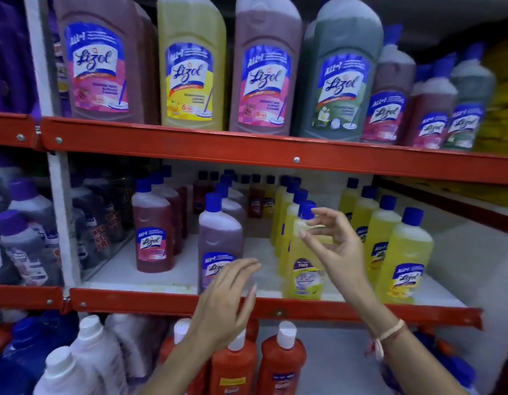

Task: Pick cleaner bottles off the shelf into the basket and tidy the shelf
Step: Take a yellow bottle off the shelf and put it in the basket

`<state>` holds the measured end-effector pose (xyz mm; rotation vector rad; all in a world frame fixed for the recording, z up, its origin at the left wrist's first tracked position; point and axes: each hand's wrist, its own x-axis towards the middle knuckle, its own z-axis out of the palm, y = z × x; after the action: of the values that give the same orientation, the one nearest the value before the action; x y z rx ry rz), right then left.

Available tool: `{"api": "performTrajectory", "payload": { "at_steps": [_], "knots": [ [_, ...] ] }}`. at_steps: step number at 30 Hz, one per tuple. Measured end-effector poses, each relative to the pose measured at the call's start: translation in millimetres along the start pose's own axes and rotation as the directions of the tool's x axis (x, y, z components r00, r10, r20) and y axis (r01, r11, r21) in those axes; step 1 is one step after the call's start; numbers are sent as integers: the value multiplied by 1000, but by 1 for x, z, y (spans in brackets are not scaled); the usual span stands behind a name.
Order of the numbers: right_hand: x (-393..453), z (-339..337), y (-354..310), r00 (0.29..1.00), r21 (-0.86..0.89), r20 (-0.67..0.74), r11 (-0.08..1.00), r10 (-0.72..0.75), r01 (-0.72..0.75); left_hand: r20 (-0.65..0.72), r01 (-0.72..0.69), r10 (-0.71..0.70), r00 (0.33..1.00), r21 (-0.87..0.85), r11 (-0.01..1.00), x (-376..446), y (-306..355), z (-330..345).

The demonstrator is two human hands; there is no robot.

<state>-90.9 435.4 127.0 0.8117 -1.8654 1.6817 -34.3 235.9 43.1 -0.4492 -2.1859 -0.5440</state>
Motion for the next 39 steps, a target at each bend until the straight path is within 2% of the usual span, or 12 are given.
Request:
{"api": "performTrajectory", "payload": {
  "at_steps": [3, 6, 9, 10, 12, 17, 21, 24, 29, 32, 35, 39],
  "knots": [
    [5, -25, 22, 997, -86, -71, 996, 17, -23, 83, -11, 8, 997, 34, 999, 14, 8, 24],
    [8, -36, 54, 986, -154, 42, 976, 164, -156, 168, 28, -44, 985, 99, 995, 12, 5, 47],
    [7, -29, 77, 879, -36, 241, 909, 412, -416, 227, 94, -132, 965, 171, 981, -1, -2, 65],
    [5, -25, 83, 844, 8, 272, 876, 463, -483, 243, 103, -152, 958, 206, 973, -6, -5, 69],
    [1, -16, 95, 838, 72, 248, 853, 487, -517, 306, 72, -172, 936, 311, 948, -13, -10, 75],
    [-7, 3, 93, 911, 60, 13, 909, 412, -412, 355, 96, -239, 904, 376, 922, -15, -9, 79],
    [-11, 10, 66, 964, -191, -192, 956, 186, -222, 358, 112, -246, 901, 356, 928, -16, -9, 78],
    [-16, 8, 43, 945, -357, -326, 921, 34, -156, 342, 138, -260, 903, 343, 929, -16, -9, 79],
    [-38, 2, 20, 911, -595, -378, 797, -163, -104, 299, 165, -265, 917, 321, 933, -12, -8, 82],
    [-48, -3, 15, 919, -656, -344, 749, -192, -89, 301, 181, -288, 909, 338, 924, -10, -5, 81],
    [-49, -11, 12, 949, -515, -305, 851, -73, -100, 310, 182, -303, 901, 364, 913, -9, -2, 79],
    [-39, -27, -3, 969, -24, -134, 977, 206, -211, 340, 170, -311, 887, 385, 907, -8, -1, 78]
  ]
}}
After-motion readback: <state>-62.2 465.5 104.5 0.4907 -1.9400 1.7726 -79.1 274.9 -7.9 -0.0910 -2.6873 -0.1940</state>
